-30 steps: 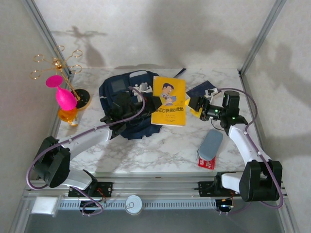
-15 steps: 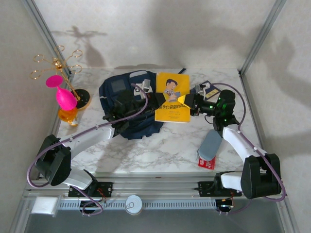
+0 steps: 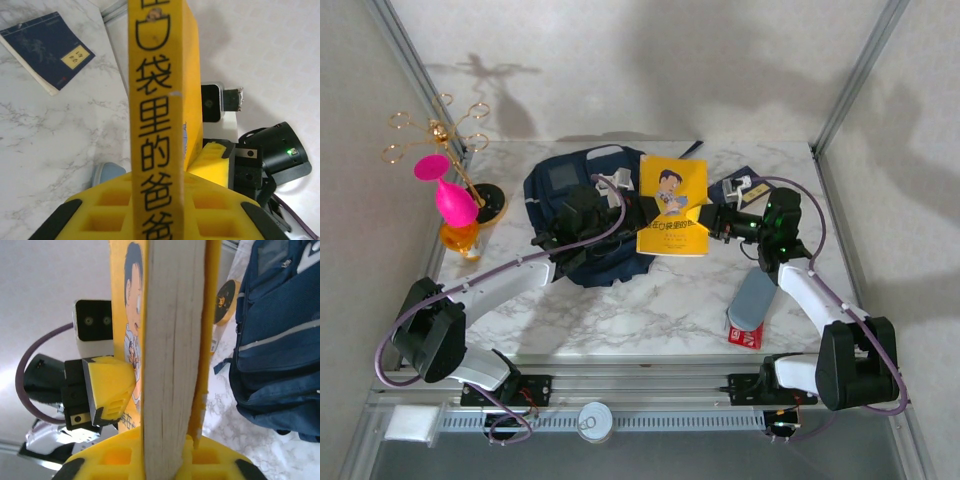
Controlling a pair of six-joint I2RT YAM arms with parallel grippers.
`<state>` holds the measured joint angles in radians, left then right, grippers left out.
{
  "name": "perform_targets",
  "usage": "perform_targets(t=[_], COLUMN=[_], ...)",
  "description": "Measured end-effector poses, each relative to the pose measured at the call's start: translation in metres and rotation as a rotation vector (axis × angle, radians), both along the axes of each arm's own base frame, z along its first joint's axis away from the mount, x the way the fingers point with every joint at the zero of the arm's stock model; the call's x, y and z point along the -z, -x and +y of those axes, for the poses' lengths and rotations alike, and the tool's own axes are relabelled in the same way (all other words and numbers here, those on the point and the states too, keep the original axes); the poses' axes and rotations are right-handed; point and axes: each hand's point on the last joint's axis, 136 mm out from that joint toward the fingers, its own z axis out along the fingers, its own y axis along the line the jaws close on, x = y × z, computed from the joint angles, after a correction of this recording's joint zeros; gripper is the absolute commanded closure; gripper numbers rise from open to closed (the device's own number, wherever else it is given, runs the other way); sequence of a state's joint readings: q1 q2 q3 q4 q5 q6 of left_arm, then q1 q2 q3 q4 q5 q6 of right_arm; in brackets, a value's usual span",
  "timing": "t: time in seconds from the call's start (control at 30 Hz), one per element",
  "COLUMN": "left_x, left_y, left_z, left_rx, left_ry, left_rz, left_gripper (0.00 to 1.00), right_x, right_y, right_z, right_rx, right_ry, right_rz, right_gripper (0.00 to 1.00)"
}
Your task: Pack the student bag
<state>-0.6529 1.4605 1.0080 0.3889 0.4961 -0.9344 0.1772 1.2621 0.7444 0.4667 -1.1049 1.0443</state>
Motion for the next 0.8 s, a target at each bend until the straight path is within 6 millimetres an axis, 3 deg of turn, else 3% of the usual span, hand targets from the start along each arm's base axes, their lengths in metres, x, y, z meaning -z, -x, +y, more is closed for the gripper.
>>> perform_targets(t=[0.03,0.1,0.27,0.47,0.6,0.8], left_x=[0.002,0.006,0.01,0.02,0.037,0.065], left_y=[-0.001,-0.002,-0.002,-0.007,-0.013,-0.035], left_z=[0.0,0.0,0.0,0.009,0.026,0.063], left_rx=[-0.001,-0.001,0.002,-0.01,-0.054,-0.174], left_ry=[-0.006,-0.015,-0.047,-0.125,-0.27,-0.632], left_rz=[0.003,0.005,-0.006,-0.029,-0.043,-0.078], left_gripper=[1.0,0.89,0.51,0.28,0.19,0.19], right_x=[0.002,0.004,0.007,0.025,0.043,0.065], right_y=[-0.001,-0.002,-0.004,-0.021,-0.026,-0.019], right_z=[0.0,-0.001,-0.003,-0.029,-0.05,-0.068], right_rx=[0.004,0.009,0.022,0.129,0.212,0.269], right_ry=[0.007,0.021,0.047,0.104,0.171,0.265], right_rz=[0.004,0.004,0.001,0.05,0.098,0.149], right_gripper=[1.0,1.0,1.0,1.0,1.0,1.0])
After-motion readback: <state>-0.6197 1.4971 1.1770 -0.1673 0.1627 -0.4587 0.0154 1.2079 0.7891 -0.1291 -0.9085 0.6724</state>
